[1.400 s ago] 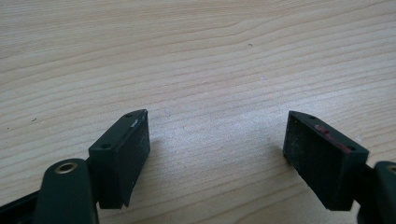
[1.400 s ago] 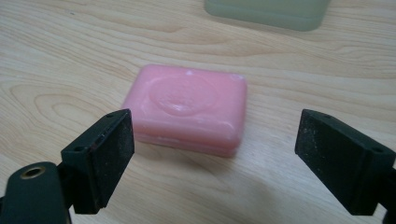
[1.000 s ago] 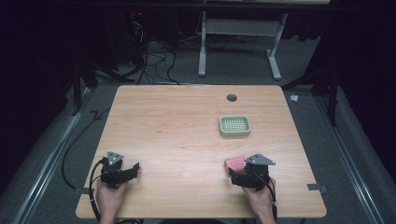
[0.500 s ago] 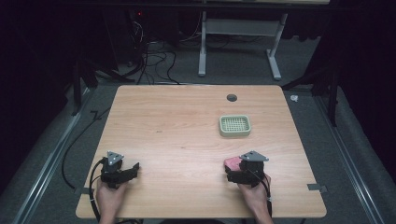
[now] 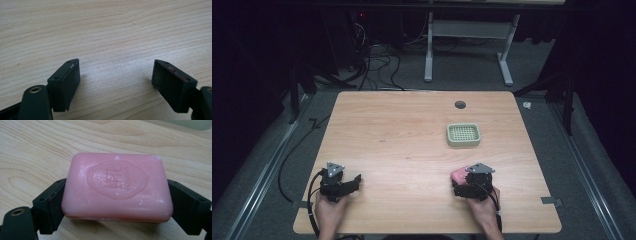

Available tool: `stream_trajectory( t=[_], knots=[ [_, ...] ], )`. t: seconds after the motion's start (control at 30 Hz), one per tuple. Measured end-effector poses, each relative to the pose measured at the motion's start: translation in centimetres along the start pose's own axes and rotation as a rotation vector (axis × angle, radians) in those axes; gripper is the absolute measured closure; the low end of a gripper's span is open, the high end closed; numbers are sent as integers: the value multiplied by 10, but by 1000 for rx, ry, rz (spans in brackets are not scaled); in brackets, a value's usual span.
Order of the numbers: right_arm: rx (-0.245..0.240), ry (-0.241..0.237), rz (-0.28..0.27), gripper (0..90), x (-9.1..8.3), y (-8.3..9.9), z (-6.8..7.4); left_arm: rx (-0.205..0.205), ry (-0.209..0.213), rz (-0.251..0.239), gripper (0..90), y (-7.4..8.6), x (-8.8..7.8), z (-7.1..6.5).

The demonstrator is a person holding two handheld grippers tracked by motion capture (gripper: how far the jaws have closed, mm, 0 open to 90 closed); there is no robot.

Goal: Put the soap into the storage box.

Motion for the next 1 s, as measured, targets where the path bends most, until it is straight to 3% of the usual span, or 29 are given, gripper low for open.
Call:
stream_trajectory(
  t=[0.47, 1.0],
  knots=[
    [-22, -21, -12, 135, -3, 0, 2, 0, 0, 0, 232, 0, 0, 0],
    [-26, -30, -57, 136, -16, -11, 2, 0, 0, 0, 232, 0, 0, 0]
  ],
)
Point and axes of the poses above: each handheld gripper's, and its own axes: x roughly forward along the jaws, y roughly out of its underside, z roughly to its left, the point moved 8 cm from there along x, roughly forward along the jaws, and after that the axes turned 12 degrees about -y, right-handed, at the moved point
